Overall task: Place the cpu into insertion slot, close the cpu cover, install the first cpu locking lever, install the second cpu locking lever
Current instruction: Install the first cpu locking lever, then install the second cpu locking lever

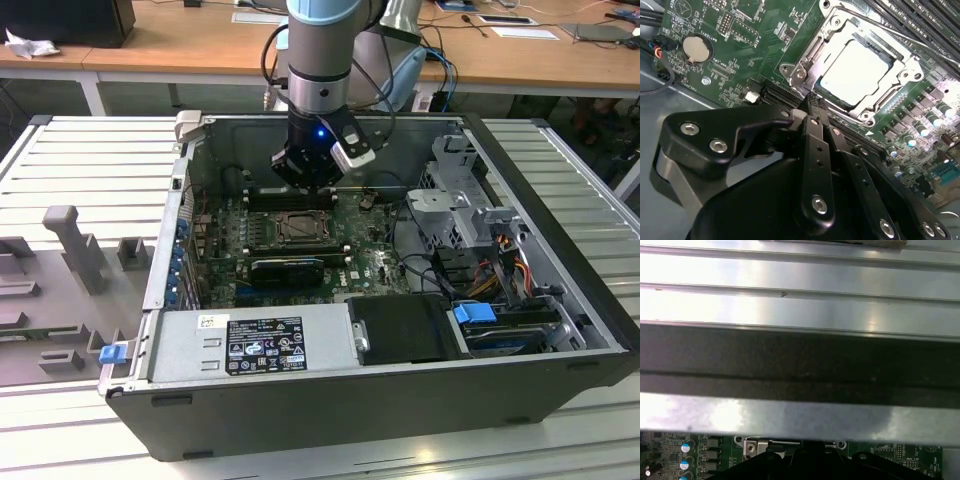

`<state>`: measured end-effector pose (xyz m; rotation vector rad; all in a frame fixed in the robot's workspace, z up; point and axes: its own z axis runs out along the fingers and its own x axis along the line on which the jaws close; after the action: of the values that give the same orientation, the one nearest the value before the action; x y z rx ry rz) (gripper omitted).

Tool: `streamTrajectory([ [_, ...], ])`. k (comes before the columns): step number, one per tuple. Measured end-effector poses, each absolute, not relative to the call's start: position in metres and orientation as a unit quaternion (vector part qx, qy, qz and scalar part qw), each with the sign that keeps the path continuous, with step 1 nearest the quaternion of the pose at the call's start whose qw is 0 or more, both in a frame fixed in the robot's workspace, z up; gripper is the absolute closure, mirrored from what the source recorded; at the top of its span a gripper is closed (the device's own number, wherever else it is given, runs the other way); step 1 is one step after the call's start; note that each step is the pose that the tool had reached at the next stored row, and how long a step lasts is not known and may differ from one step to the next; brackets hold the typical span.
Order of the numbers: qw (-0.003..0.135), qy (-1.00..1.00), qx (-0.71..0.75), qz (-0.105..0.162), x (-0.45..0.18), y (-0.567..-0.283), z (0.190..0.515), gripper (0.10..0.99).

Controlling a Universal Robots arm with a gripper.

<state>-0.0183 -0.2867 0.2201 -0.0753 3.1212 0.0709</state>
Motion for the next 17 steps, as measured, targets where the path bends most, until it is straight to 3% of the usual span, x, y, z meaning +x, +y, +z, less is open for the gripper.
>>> streamTrajectory([
  [17, 0.009, 0.999, -0.023, 0.023, -0.017, -0.298, 0.228, 0.980],
])
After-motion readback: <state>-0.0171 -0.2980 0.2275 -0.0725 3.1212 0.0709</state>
